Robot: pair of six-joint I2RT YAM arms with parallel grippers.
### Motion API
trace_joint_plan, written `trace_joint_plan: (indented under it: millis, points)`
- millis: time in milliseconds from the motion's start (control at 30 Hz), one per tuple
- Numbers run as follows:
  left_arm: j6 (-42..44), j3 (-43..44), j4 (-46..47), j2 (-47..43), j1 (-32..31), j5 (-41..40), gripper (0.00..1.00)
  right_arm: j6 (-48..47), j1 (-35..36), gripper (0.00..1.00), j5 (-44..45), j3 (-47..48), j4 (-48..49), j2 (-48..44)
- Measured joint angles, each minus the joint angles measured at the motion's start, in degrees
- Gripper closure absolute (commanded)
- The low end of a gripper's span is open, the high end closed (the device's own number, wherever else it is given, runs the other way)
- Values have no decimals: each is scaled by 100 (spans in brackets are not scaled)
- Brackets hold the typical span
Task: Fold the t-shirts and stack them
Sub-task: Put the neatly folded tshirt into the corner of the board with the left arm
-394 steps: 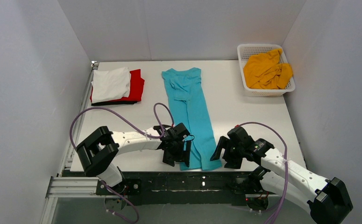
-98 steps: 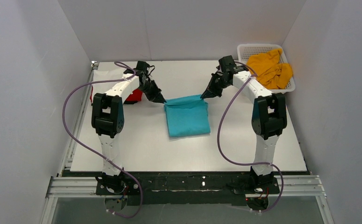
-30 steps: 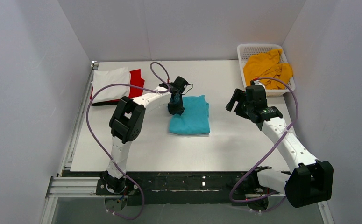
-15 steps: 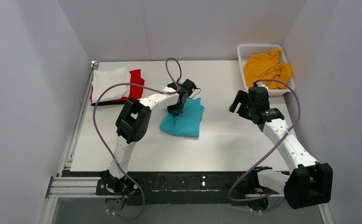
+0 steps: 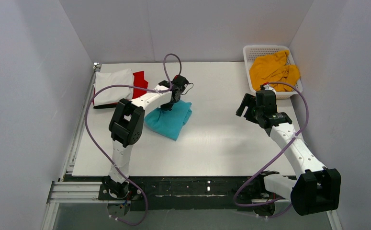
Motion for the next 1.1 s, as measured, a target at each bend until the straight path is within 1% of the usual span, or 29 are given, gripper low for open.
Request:
trace_joint_plan:
  millis: [233,400,633,900,1100]
  points:
    - [603,2,210,-411,542,-42,100,-61,-33,13,-4,0,0,0]
    - [909,114,216,-450,841,-129,100,-68,-37,13,-2,0,0,4]
    - [1139,975,37,-404,1093,-223,100,-70,-59,13,7,0,-4,52]
    - [1513,1139,79,-400,1239,-426,100,-70,-74,13,9,0,-13,133]
    - [1641,1766,-22,-391,1311,-518,100,-72,-107,13,13,0,-22,133]
